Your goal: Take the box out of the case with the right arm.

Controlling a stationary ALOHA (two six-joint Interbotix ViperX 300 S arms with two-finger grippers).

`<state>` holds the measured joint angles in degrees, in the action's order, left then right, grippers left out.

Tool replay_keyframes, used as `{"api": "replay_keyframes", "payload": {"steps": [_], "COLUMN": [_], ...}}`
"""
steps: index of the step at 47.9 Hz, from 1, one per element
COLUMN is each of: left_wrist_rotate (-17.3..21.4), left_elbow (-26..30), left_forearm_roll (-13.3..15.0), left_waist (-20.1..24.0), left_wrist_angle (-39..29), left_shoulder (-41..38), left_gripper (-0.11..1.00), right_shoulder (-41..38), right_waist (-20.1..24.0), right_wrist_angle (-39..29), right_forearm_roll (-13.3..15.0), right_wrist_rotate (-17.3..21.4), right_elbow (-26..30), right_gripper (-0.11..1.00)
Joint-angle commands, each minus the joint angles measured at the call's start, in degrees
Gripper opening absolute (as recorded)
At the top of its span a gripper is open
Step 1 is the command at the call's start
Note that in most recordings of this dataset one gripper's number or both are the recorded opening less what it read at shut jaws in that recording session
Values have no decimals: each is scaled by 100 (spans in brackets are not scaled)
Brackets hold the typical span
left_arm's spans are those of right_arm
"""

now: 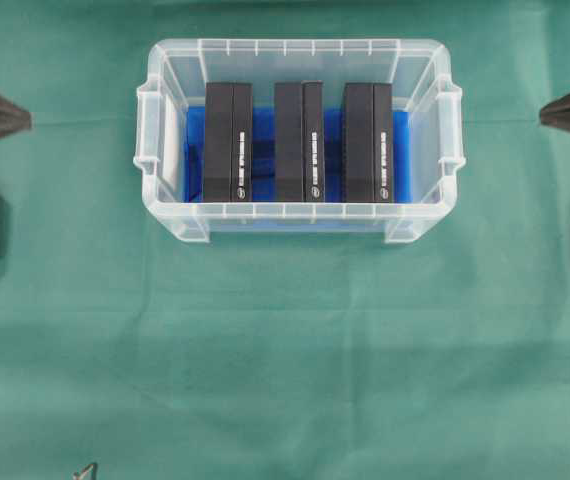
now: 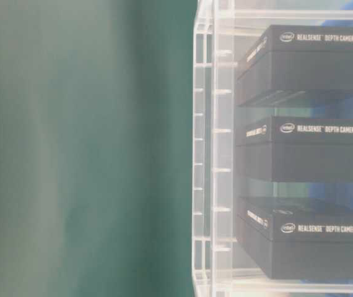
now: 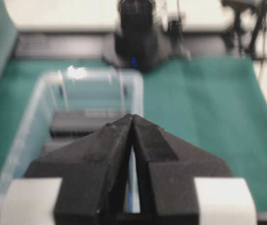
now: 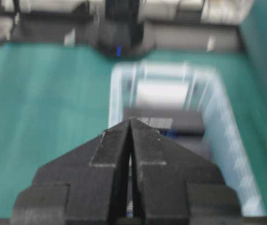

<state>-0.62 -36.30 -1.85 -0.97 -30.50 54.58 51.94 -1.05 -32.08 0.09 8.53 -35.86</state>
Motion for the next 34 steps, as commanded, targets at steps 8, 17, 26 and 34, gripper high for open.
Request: {"api": "replay_keyframes", "payload": {"steps": [8, 17, 26, 34], "left_wrist_rotate": [-281, -888, -1020, -1020], "left_elbow": [870, 1327, 1433, 1450], "left_forearm_roll": [35, 35, 35, 44], "left_waist": [-114, -176, -378, -413], "left_wrist_angle": [-2338, -4087, -5045, -5106], "left_shoulder": [-475, -879, -1125, -1204], "left_gripper": [0, 0, 0, 0], "right_shoulder": [-387, -888, -1389, -1564], "right_waist": [-18, -18, -18, -18], "right_wrist_angle": [-1890, -3841, -5616, -5985], "right_forearm_roll": [26, 26, 26, 35], "right_wrist_rotate": [615, 703, 721, 721], "right_elbow": [589, 1020, 1274, 1292], "right_gripper": [0, 0, 0, 0]}}
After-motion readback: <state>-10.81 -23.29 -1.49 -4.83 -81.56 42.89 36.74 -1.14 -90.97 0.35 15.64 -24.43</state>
